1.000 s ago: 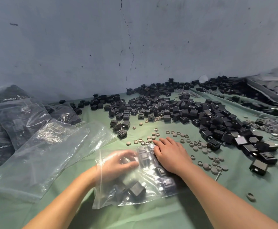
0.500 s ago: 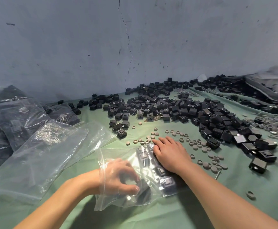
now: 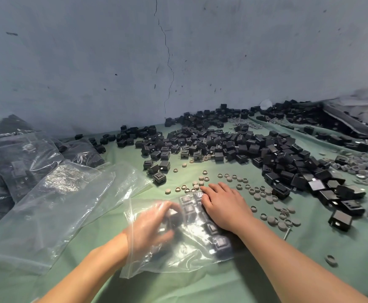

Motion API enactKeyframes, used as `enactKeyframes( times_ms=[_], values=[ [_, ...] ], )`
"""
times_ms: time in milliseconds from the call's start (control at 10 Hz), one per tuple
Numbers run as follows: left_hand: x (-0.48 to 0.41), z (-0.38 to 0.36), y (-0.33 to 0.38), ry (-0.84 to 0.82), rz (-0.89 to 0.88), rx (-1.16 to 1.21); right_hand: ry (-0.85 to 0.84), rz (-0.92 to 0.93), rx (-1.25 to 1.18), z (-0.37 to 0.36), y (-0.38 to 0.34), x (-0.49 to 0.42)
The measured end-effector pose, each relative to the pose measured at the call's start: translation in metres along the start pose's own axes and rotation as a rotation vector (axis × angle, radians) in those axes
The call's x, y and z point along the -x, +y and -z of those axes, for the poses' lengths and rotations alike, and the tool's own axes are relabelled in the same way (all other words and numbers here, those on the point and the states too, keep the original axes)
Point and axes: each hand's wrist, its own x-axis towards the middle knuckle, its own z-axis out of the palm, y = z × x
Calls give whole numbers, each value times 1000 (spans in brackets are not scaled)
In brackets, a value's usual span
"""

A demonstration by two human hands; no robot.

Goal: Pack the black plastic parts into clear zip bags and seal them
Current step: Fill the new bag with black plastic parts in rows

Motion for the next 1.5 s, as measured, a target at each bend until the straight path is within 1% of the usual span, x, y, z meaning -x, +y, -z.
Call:
enactKeyframes(
  times_ms=[100, 200, 300, 400, 500, 600, 700, 800, 900, 1000, 1100, 1200, 1300, 1400, 1500],
  values=[
    [1, -9, -2, 49, 52, 19, -3, -3, 1, 0, 0, 0],
    [3, -15, -4, 62, 91, 90, -7, -6, 0, 0, 0, 0],
    [6, -12, -8, -79, 118, 256, -5, -4, 4, 0, 0, 0],
    [15, -12, -20, -204, 78, 165, -5, -4, 4, 0, -1, -1],
    [20, -18, -23, -149, 143, 284, -5, -3, 2, 0, 0, -1],
    [23, -20, -26, -85, 208, 325, -7, -3, -1, 0, -1, -1],
    [19, -15, -23, -103, 213, 232, -8, -3, 2, 1, -1, -1],
    [11, -12, -21, -166, 201, 213, -7, -4, 4, 1, -1, 0],
    [4, -12, -15, -168, 148, 238, -3, -6, 1, 2, -2, 1],
    [2, -16, -14, -170, 126, 346, 1, -4, -4, 2, -2, 1],
    [4, -20, -18, -127, 177, 392, 3, -4, -11, 2, -2, 1],
    [1, -20, -15, -130, 202, 262, 1, -4, -11, 1, -1, 1],
    [-4, -21, -12, -112, 165, 151, 2, -4, -9, 1, -1, 0],
    [-3, -21, -12, -104, 78, 160, 4, -3, -11, 0, -1, 0],
    [-2, -18, -17, -142, 154, 236, 8, -3, -14, 0, -1, 0]
  ],
)
